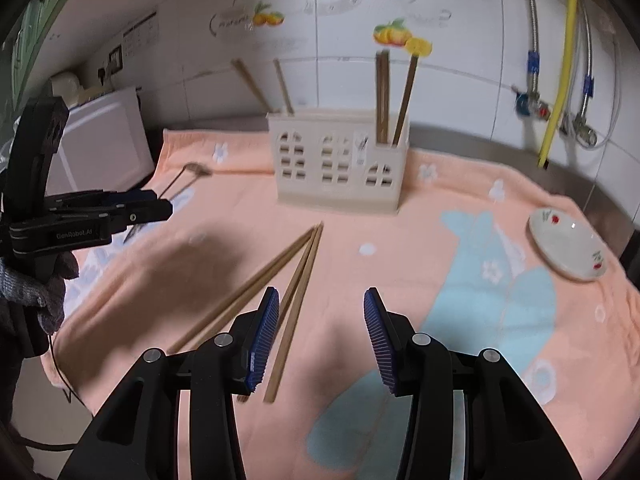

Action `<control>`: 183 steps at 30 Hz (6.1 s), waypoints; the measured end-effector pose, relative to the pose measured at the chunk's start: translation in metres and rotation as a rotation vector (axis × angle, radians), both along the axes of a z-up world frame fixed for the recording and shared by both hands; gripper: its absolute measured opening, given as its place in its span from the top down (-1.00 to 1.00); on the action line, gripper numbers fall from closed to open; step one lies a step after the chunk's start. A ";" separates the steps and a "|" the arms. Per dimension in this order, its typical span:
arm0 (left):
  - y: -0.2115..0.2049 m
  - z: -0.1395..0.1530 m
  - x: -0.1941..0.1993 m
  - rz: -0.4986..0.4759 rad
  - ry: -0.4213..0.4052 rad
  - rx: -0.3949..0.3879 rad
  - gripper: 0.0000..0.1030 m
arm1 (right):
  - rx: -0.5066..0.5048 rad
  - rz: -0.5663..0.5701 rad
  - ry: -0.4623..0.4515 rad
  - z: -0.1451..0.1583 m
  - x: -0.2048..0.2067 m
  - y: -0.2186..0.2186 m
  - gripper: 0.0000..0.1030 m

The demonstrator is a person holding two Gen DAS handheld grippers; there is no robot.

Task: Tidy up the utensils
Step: 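Move the left tool back to the chopsticks on the towel, then close the left tool on a wooden chopstick and lift it, then carry the chopstick upright with the left tool over the holder, then open the left tool to drop the chopstick into the holder, then move the left tool back to the last two chopsticks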

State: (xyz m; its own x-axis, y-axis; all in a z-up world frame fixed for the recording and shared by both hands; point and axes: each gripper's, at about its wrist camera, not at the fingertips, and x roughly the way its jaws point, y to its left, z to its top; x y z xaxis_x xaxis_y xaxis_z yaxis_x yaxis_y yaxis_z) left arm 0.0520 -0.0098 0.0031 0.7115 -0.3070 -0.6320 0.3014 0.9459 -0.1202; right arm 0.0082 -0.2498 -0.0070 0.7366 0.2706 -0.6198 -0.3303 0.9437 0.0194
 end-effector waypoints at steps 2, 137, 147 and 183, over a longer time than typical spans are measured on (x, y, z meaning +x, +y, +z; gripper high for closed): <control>0.001 -0.005 -0.004 0.000 0.010 -0.004 0.07 | -0.005 0.001 0.016 -0.009 -0.002 0.004 0.20; -0.034 0.201 0.146 -0.010 -0.339 -0.018 0.90 | -0.070 0.025 -0.267 0.207 0.154 0.002 0.87; -0.032 0.175 0.169 -0.006 -0.292 -0.033 0.90 | -0.038 0.013 -0.234 0.184 0.187 0.004 0.87; -0.020 0.117 0.091 -0.012 -0.195 0.001 -0.02 | 0.003 0.047 -0.178 0.135 0.092 0.001 0.42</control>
